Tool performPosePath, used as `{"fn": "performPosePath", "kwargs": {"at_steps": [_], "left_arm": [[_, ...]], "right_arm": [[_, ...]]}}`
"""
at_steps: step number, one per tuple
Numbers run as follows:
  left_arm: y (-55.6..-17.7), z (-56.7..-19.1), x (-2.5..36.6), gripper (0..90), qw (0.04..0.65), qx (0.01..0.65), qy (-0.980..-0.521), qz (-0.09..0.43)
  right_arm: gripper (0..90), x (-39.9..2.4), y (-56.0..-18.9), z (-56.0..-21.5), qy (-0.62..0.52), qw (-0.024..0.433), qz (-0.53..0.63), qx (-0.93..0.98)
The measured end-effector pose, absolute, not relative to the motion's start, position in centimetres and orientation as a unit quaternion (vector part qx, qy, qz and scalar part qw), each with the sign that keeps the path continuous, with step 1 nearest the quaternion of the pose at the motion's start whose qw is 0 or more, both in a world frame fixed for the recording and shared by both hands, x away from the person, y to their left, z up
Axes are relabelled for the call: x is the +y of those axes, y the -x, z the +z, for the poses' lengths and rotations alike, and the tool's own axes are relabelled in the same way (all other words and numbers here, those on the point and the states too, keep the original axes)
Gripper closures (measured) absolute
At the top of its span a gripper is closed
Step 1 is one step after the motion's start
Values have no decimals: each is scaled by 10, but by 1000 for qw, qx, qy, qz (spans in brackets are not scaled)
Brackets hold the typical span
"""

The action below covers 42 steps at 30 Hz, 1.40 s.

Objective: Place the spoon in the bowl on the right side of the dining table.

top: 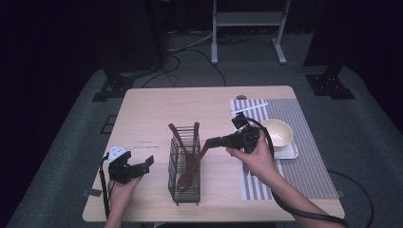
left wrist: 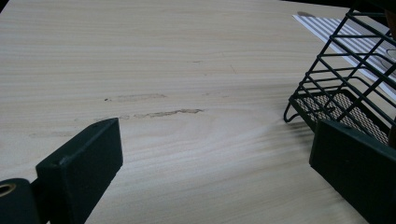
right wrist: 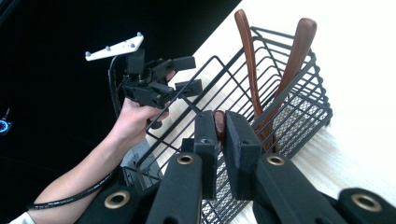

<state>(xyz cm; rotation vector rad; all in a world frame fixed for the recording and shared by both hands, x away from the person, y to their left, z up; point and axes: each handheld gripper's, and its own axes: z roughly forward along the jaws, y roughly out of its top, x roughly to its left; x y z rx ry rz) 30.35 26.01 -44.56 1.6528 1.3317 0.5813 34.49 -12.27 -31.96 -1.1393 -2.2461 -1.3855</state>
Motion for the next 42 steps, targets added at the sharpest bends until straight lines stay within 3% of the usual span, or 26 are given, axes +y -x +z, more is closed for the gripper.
{"fn": "performPosePath", "kwargs": {"at_steps": [42], "left_arm": [[-304, -446, 261, 17, 449, 539, -672, 235]], "right_arm": [[834, -177, -350, -288, 422, 145, -517, -730]]}}
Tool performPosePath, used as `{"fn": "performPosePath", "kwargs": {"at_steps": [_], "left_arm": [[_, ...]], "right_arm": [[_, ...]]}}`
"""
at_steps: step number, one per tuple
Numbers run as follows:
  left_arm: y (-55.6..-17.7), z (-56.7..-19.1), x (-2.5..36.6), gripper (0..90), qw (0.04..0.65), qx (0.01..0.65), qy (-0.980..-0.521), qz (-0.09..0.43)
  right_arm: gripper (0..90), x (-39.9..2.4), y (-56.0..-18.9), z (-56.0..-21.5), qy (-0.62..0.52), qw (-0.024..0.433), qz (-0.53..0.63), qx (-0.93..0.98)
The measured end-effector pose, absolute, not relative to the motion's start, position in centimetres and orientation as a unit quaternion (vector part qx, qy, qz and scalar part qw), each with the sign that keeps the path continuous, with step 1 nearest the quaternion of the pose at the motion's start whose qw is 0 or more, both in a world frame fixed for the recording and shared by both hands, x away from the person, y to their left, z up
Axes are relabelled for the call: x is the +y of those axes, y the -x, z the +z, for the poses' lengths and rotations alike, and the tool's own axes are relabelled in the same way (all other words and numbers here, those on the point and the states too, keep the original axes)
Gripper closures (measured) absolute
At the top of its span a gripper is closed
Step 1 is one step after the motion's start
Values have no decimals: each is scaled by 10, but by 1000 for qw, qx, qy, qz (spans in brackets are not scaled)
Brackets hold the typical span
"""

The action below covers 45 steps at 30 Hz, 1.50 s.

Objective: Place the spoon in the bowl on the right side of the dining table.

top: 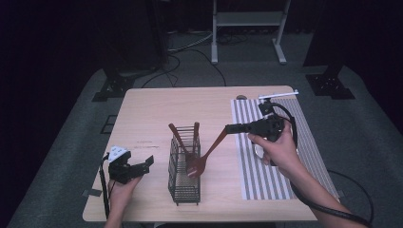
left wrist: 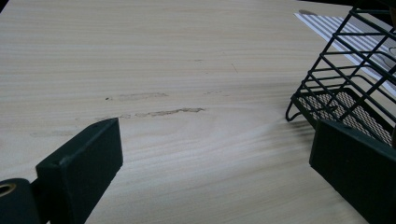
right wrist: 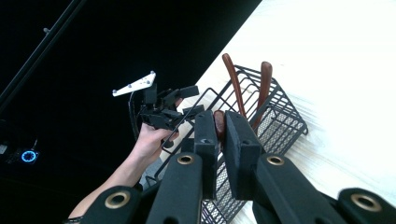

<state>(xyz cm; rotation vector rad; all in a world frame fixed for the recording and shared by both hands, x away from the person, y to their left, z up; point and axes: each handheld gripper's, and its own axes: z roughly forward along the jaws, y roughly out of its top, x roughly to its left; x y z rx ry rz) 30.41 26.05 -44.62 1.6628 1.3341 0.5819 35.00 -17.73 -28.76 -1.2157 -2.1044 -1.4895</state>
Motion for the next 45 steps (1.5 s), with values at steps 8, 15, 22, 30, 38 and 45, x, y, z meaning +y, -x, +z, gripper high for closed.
{"fn": "performPosePath", "kwargs": {"at_steps": [8, 15, 22, 30, 38, 45], "left_arm": [[-304, -446, 261, 18, 448, 539, -673, 236], [-304, -446, 260, 18, 448, 539, -673, 236], [-304, -446, 260, 18, 448, 539, -673, 237], [-304, -447, 260, 18, 448, 539, -673, 237], [-304, -447, 260, 18, 448, 540, -672, 237], [-304, -447, 260, 18, 448, 540, -672, 238]], "right_arm": [[834, -189, -350, -287, 429, 145, -520, -724], [834, -196, -350, -288, 435, 145, -522, -719], [834, -204, -350, -290, 441, 147, -522, -715], [834, -214, -350, -292, 450, 144, -520, -712], [834, -222, -352, -296, 459, 140, -518, -708], [834, -230, -354, -301, 468, 137, -515, -705]]}}
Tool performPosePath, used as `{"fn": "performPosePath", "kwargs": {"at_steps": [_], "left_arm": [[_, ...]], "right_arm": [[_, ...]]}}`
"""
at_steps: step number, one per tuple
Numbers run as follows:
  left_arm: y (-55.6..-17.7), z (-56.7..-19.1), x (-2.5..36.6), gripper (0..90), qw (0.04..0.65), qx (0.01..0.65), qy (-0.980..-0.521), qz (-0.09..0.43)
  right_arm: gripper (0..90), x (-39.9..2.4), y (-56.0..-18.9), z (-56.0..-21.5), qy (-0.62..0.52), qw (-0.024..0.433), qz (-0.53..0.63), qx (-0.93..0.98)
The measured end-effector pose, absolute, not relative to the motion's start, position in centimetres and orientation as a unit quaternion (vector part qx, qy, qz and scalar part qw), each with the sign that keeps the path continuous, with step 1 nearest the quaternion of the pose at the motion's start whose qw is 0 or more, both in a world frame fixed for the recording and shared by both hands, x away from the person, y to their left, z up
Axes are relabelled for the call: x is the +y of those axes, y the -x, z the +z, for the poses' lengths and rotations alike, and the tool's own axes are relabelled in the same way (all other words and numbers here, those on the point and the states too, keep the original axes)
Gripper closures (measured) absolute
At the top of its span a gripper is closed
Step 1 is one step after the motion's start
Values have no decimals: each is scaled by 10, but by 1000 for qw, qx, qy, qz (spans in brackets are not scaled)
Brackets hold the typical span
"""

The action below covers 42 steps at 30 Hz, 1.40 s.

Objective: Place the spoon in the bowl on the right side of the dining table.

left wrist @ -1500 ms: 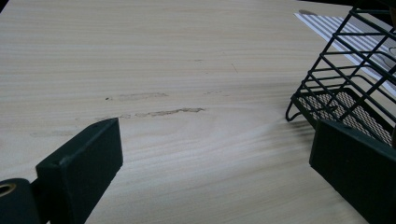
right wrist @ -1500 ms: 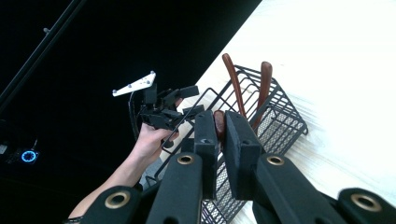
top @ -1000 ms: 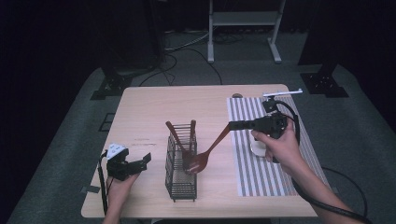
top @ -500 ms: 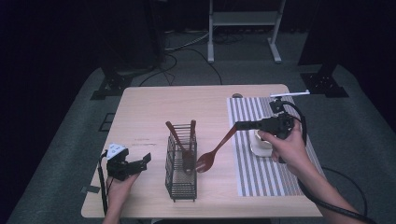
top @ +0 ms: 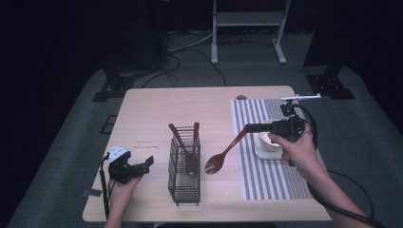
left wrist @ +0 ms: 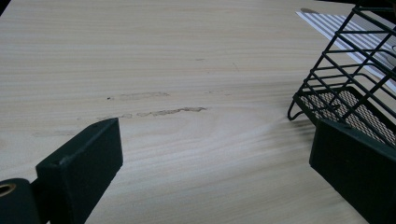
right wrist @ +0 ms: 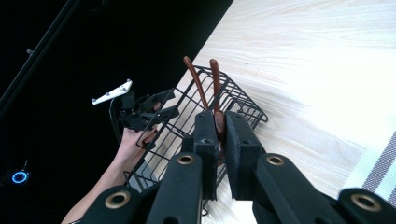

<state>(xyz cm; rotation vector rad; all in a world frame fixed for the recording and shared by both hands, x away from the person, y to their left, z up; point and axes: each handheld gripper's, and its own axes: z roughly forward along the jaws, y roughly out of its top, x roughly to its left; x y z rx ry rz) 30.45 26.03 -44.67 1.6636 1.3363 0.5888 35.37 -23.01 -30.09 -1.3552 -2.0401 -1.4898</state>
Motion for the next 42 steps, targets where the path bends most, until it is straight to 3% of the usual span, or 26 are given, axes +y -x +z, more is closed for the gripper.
{"fn": "performPosePath", "kwargs": {"at_steps": [42], "left_arm": [[-305, -448, 260, 18, 449, 542, -669, 238]], "right_arm": [[834, -270, -367, -320, 520, 107, -498, -686]]}}
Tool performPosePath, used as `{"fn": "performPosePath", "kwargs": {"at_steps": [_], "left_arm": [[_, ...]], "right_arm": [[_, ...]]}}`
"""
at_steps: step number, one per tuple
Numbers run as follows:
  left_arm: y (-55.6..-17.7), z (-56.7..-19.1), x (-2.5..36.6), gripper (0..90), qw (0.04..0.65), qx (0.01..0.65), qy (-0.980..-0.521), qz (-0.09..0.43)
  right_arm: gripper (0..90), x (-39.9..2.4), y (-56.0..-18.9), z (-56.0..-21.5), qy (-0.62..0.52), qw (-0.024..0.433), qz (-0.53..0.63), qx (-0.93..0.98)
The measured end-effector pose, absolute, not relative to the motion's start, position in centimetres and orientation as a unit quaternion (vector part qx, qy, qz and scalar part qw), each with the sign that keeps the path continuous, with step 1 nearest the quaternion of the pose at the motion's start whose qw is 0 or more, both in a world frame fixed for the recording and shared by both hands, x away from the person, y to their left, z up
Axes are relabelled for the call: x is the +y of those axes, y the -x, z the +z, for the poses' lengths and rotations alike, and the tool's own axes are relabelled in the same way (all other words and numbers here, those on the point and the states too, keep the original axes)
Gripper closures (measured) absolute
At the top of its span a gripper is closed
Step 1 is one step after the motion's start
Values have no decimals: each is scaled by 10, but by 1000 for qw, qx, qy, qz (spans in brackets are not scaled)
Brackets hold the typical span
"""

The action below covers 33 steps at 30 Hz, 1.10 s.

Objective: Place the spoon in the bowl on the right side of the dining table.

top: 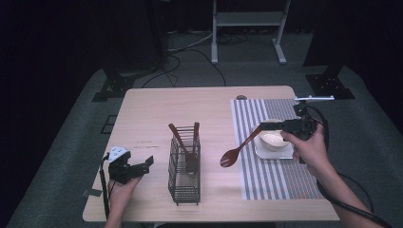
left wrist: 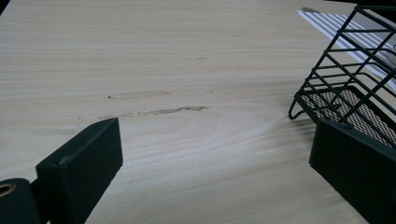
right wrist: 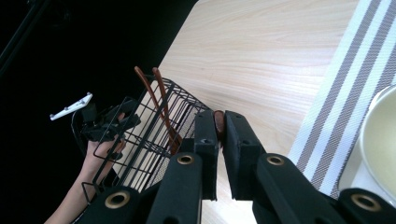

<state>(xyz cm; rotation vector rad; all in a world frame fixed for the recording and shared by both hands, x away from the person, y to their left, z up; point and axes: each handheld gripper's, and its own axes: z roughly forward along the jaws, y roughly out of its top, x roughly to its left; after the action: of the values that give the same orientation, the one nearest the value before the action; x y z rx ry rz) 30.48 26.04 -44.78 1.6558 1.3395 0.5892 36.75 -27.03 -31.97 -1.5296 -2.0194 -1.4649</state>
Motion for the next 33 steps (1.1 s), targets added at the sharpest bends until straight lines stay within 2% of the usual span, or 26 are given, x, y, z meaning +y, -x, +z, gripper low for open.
{"fn": "performPosePath", "kwargs": {"at_steps": [33], "left_arm": [[-305, -448, 260, 18, 447, 540, -672, 239]], "right_arm": [[834, -307, -371, -322, 555, 81, -498, -661]]}}
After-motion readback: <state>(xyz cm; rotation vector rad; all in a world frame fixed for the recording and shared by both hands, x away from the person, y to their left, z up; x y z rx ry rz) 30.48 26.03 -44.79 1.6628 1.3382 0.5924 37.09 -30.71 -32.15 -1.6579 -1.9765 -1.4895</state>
